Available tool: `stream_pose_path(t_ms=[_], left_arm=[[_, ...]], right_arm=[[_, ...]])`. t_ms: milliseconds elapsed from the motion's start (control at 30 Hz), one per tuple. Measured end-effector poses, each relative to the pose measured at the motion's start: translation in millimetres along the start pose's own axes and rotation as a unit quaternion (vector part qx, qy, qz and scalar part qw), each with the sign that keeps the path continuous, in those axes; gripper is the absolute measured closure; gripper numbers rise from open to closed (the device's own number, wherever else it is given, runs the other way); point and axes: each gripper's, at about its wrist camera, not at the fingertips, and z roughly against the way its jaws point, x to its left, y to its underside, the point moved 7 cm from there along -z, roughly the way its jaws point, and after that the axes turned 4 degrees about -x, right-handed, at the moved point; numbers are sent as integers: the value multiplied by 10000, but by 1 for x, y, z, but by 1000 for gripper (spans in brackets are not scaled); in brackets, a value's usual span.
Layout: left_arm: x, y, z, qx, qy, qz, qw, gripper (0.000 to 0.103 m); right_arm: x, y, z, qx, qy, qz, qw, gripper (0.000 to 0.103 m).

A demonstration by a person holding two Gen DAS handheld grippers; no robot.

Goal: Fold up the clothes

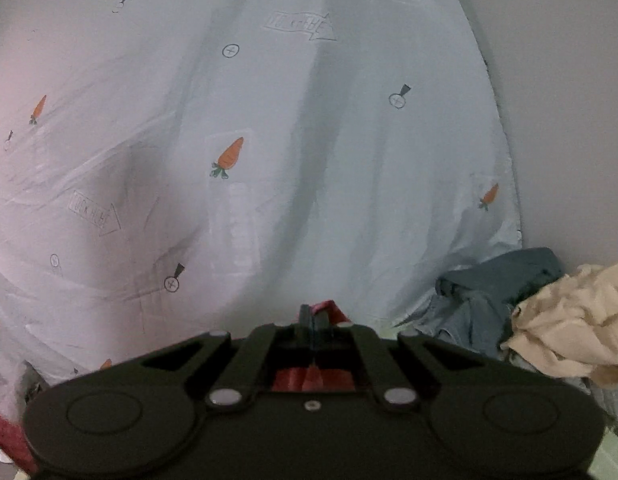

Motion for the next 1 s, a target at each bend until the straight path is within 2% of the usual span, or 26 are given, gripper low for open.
stream_pose_path(t_ms=[167, 300, 400, 433, 467, 500, 567, 600, 633, 700, 867, 1000], left_arm=[[-4, -7, -10, -76, -23, -219, 9997, 103], [-3, -16, -40, -133, 82, -195, 9997, 103], [8, -9, -77, -64, -256, -259, 9993, 101], [16, -1, -88, 86, -437, -169, 9989, 91], [22, 7, -93, 213, -571, -69, 9981, 80], [29, 16, -98, 340, -704, 31, 9969, 75], [40, 39, -98, 550, -786, 110, 9953, 52], [46, 52, -95, 673, -833, 103, 9942, 47], [53, 68, -92, 843, -919, 111, 9921, 42], [66, 104, -85, 1270, -1100, 187, 9856, 41], [82, 197, -65, 2505, -1279, 210, 9594, 41], [81, 247, -56, 3084, -1278, 107, 9426, 41]], right_arm=[[6, -6, 0, -160, -50, 37, 9999, 102], [12, -14, -36, -145, -72, 87, 9998, 102], [9, -6, -71, 172, 112, 165, 9997, 96], [8, 3, -84, 433, 298, 170, 9985, 84], [6, 12, -95, 679, 470, 167, 9964, 67], [5, 21, -98, 844, 554, 125, 9948, 62], [5, 42, -97, 1073, 482, 95, 9930, 53], [4, 53, -96, 1220, 479, 122, 9913, 51], [2, 68, -94, 1405, 505, 143, 9887, 48], [-4, 102, -88, 1863, 547, 135, 9809, 46], [-23, 184, -78, 2962, 710, 192, 9523, 46], [-31, 222, -69, 3552, 666, 29, 9324, 46]])
